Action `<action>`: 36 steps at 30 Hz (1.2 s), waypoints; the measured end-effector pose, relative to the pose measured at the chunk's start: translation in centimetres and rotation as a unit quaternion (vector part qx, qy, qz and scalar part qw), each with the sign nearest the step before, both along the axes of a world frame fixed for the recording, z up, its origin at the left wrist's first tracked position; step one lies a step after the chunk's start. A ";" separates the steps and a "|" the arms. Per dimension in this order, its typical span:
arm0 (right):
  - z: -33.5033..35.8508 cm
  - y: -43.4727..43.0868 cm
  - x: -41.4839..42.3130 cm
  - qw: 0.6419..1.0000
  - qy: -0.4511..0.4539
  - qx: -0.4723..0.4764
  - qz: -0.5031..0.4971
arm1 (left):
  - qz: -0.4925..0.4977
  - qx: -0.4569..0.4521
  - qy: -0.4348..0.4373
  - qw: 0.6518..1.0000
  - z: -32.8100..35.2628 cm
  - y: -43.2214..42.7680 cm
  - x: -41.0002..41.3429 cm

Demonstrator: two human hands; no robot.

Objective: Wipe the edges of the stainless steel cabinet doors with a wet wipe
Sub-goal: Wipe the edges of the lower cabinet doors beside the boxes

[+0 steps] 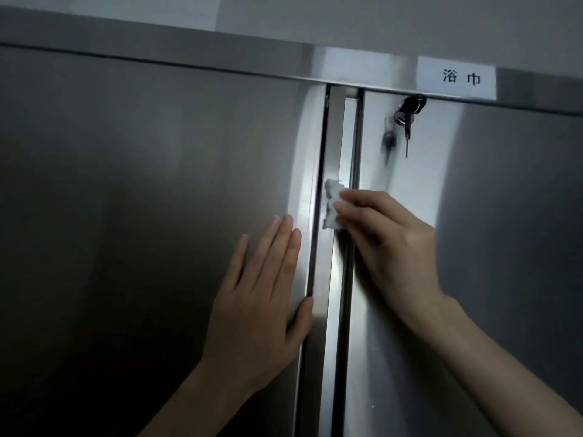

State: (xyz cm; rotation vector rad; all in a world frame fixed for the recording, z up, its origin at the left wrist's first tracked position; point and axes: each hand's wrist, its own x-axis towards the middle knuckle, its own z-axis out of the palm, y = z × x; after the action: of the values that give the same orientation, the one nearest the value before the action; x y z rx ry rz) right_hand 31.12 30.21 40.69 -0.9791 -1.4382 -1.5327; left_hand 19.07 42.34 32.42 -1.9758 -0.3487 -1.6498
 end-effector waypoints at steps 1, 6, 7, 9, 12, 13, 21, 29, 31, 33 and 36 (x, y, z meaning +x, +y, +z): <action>1.0 0.2 -0.2 1.000 0.009 0.010 0.005 | -0.002 0.000 0.000 1.000 0.0 0.1 0.0; -0.1 0.6 0.0 0.999 0.026 0.019 0.038 | 0.004 0.007 0.003 1.000 0.0 0.3 0.2; -0.8 0.5 0.2 0.999 0.013 0.015 0.031 | 0.006 0.005 0.002 1.000 0.0 0.3 0.2; -0.6 0.3 0.5 1.000 -0.015 0.010 0.012 | 0.008 0.006 0.000 1.000 0.1 0.2 0.2; 3.4 0.2 0.3 1.000 -0.025 0.015 -0.006 | 0.007 0.018 -0.005 1.000 0.1 0.2 0.1; 5.2 0.3 0.1 0.999 -0.022 0.023 -0.009 | 0.008 0.023 -0.009 1.000 0.1 0.2 0.1; 4.4 1.6 0.0 0.999 0.020 0.021 -0.036 | 0.008 0.022 -0.011 1.000 0.1 0.2 0.2; 5.2 1.0 -2.5 0.982 0.047 -0.031 -0.178 | 0.021 0.023 -0.012 0.999 0.2 0.1 0.3; 7.0 1.3 -2.8 0.969 0.056 -0.018 -0.239 | 0.021 0.030 -0.017 0.999 0.2 0.1 0.3; 8.7 1.6 -3.2 0.962 0.067 -0.013 -0.264 | 0.021 0.038 -0.024 0.999 0.1 0.2 0.3; 9.5 1.7 -3.4 0.960 0.085 -0.009 -0.266 | 0.014 0.039 -0.023 0.999 0.1 0.2 0.3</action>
State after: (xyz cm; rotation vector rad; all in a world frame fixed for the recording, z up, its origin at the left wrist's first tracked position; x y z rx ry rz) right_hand 27.71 31.92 50.19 -1.5589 -1.1177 -1.7545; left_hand 19.36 42.50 32.53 -1.8708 -0.3241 -1.6675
